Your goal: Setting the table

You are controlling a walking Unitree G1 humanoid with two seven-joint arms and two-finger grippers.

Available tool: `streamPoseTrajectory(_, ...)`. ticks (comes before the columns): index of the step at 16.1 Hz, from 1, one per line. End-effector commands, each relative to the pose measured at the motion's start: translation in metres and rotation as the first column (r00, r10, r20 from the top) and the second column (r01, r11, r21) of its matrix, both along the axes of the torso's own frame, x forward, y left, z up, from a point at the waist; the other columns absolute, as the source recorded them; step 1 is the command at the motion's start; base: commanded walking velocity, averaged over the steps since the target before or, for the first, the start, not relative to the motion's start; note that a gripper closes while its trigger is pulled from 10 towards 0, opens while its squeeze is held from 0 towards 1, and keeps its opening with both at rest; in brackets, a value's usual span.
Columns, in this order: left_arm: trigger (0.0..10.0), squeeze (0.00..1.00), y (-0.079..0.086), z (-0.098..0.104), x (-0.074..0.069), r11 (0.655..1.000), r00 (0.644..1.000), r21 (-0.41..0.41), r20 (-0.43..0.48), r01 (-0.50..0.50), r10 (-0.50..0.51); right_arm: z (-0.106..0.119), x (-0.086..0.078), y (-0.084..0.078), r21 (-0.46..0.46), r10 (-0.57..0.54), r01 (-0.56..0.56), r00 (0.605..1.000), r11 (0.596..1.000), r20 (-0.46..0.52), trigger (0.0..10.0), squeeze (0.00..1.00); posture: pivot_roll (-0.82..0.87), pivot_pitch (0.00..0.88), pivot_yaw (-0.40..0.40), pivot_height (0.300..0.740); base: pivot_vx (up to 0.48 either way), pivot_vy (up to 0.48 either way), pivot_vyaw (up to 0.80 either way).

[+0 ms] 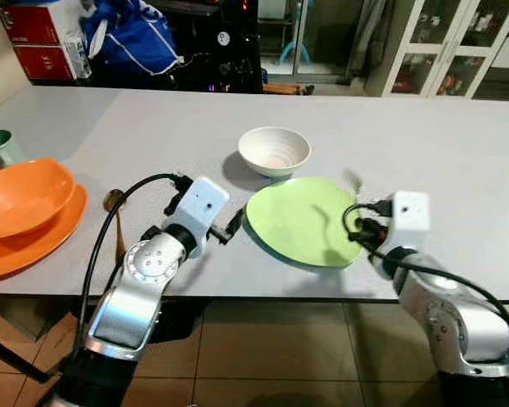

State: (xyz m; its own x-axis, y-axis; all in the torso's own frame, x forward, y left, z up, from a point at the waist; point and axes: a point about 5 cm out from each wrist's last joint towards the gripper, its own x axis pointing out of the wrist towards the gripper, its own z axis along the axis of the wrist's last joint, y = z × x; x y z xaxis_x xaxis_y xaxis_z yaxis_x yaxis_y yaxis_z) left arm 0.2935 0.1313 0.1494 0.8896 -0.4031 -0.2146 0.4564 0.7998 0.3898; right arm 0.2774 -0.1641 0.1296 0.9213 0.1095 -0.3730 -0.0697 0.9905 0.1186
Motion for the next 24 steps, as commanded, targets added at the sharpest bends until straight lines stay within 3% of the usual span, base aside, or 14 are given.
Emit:
streamPoseTrajectory(1,10.0,0.00,0.000,0.000,-0.003,1.000,1.000,0.013,-0.016,0.019,-0.019,0.003,-0.001,0.001,0.003,0.018,-0.018,1.000,1.000,0.013,10.0,0.00,-0.10,0.000,0.003,0.740,0.000,0.000,0.00)
streamPoseTrajectory(6,10.0,0.00,-0.008,-0.008,-0.014,0.996,0.994,0.016,-0.065,0.090,-0.089,-0.007,0.000,0.004,0.045,0.023,-0.023,1.000,0.999,-0.001,10.0,0.00,-0.09,0.000,0.001,0.740,0.000,0.000,0.00)
streamPoseTrajectory(18,10.0,0.00,-0.010,-0.014,-0.035,0.994,0.985,-0.008,-0.133,0.106,-0.106,-0.023,0.017,0.004,0.074,0.066,-0.062,0.997,0.995,-0.047,10.0,0.00,-0.08,0.000,-0.004,0.740,0.000,0.000,0.00)
streamPoseTrajectory(24,10.0,0.00,-0.011,-0.015,-0.043,0.992,0.978,-0.012,-0.162,0.128,-0.129,-0.025,0.030,0.003,0.067,0.013,-0.011,1.000,0.998,-0.018,10.0,0.00,-0.07,0.000,0.003,0.740,0.000,0.000,0.00)
